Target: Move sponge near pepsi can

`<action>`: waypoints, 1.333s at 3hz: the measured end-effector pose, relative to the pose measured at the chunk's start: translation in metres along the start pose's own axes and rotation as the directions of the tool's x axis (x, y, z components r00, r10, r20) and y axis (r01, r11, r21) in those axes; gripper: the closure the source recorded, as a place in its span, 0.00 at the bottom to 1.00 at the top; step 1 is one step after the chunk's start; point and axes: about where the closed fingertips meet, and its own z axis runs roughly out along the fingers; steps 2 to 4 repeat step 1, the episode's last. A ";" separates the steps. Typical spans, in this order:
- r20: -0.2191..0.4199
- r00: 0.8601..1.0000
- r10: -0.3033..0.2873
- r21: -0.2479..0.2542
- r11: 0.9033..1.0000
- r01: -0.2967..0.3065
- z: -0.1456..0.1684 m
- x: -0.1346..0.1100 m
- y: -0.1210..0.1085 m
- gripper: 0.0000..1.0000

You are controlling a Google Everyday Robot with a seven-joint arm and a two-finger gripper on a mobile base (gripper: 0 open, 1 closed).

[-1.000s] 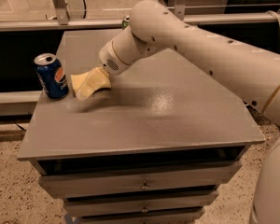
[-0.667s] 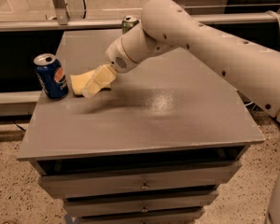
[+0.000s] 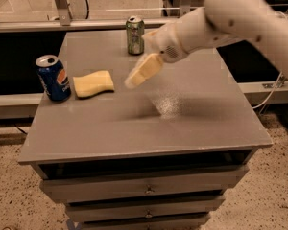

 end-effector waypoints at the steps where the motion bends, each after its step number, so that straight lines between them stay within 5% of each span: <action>1: 0.006 1.000 -0.020 0.019 1.000 0.020 -0.021 0.007 -0.004 0.00; 4: 0.006 1.000 -0.020 0.019 1.000 0.020 -0.021 0.007 -0.004 0.00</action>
Offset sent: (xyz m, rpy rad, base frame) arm 0.0000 0.0000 0.0000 0.0000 0.0000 0.0000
